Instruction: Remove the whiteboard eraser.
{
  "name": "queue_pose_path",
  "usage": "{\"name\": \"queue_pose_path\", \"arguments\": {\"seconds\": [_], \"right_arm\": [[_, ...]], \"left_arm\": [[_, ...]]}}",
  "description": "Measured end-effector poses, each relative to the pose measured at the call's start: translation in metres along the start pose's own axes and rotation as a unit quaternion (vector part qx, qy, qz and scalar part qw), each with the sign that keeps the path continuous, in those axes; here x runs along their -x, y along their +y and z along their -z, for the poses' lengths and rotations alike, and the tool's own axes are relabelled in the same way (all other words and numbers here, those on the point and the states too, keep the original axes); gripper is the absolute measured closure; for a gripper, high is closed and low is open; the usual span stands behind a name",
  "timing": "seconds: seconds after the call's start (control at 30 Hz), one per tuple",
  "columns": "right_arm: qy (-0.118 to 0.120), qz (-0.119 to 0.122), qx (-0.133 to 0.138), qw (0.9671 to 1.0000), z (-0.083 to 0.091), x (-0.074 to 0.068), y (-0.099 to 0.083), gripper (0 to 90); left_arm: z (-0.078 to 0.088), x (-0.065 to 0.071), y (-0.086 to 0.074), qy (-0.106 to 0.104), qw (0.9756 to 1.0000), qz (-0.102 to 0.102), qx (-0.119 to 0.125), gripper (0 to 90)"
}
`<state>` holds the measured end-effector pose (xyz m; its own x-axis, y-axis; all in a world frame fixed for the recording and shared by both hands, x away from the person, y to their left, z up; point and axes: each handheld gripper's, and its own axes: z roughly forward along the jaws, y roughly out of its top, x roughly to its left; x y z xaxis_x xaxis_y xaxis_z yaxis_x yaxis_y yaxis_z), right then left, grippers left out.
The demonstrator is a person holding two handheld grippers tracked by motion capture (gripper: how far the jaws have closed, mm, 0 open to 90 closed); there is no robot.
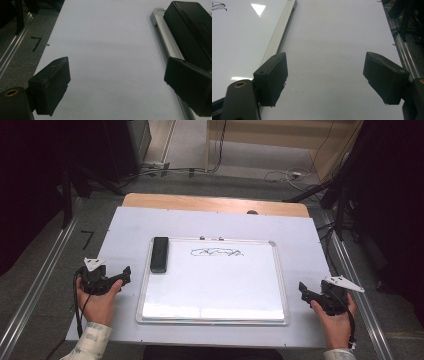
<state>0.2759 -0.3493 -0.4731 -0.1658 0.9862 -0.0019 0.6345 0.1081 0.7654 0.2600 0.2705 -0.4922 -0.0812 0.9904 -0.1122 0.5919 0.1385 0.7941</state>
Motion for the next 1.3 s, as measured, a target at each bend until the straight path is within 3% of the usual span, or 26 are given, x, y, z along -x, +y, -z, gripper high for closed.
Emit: {"name": "queue_pose_path", "arguments": {"seconds": [0.5, 1.3], "right_arm": [[0.001, 0.003, -0.011, 0.9999, -0.003, -0.002, 0.0, 18.0], [0.0, 0.0, -0.02, 0.9998, -0.005, -0.001, -0.001, 18.0]], "left_arm": [[-0.002, 0.01, 0.003, -0.006, 1.0, -0.005, -0.004, 7.0], [-0.014, 0.036, 0.015, -0.038, 0.9992, -0.011, -0.003, 8.3]]}}
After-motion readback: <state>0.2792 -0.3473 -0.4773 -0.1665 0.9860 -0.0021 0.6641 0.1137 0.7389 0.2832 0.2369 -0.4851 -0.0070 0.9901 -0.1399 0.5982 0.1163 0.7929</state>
